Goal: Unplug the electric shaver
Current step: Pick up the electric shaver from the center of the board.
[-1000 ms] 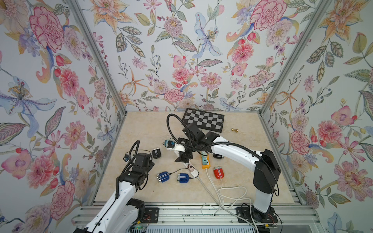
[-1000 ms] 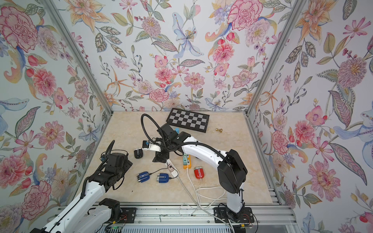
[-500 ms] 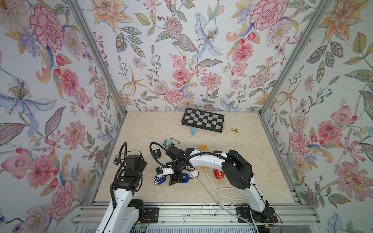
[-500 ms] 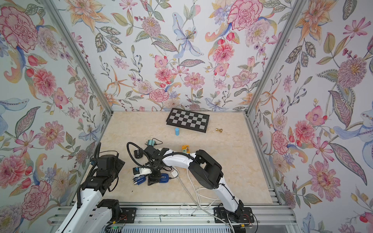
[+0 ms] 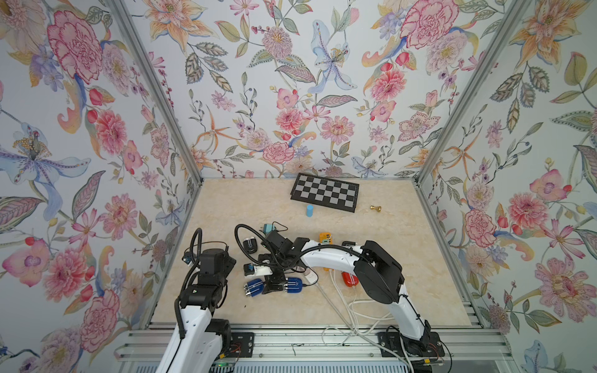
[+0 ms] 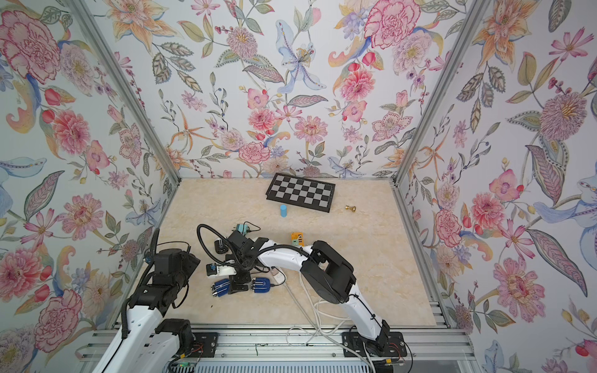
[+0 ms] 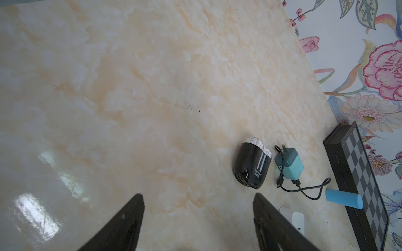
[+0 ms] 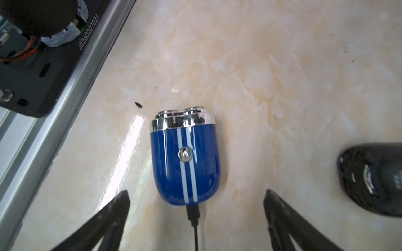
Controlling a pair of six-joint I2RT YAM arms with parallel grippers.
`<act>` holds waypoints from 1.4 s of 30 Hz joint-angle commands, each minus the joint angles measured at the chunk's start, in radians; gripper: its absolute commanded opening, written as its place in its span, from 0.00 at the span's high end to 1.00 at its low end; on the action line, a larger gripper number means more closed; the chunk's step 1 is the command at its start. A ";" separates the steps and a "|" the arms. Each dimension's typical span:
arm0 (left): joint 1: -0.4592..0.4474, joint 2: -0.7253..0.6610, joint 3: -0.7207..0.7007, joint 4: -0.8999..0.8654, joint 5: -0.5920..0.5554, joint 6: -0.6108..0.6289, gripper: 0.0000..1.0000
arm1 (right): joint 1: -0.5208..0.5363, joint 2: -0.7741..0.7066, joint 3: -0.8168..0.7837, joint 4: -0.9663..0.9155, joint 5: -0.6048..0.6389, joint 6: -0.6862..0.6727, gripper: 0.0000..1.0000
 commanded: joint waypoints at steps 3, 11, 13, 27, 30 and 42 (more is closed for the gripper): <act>0.012 -0.001 -0.005 -0.039 -0.020 0.025 0.19 | 0.019 0.050 0.034 0.023 -0.029 0.021 0.03; 0.014 -0.047 -0.013 -0.035 -0.021 0.026 0.19 | 0.016 0.076 0.017 0.079 -0.018 0.046 0.08; 0.014 -0.052 -0.016 -0.035 -0.018 0.023 0.19 | 0.017 0.078 0.012 0.085 -0.012 0.045 0.10; 0.015 -0.055 -0.035 -0.009 0.008 0.029 0.19 | 0.027 0.073 -0.041 0.108 0.010 0.034 0.20; 0.014 -0.057 -0.035 -0.006 0.008 0.028 0.18 | 0.037 0.082 -0.037 0.107 0.023 0.037 0.21; 0.014 -0.069 -0.041 -0.006 0.011 0.029 0.18 | 0.047 0.089 -0.041 0.127 0.039 0.055 0.42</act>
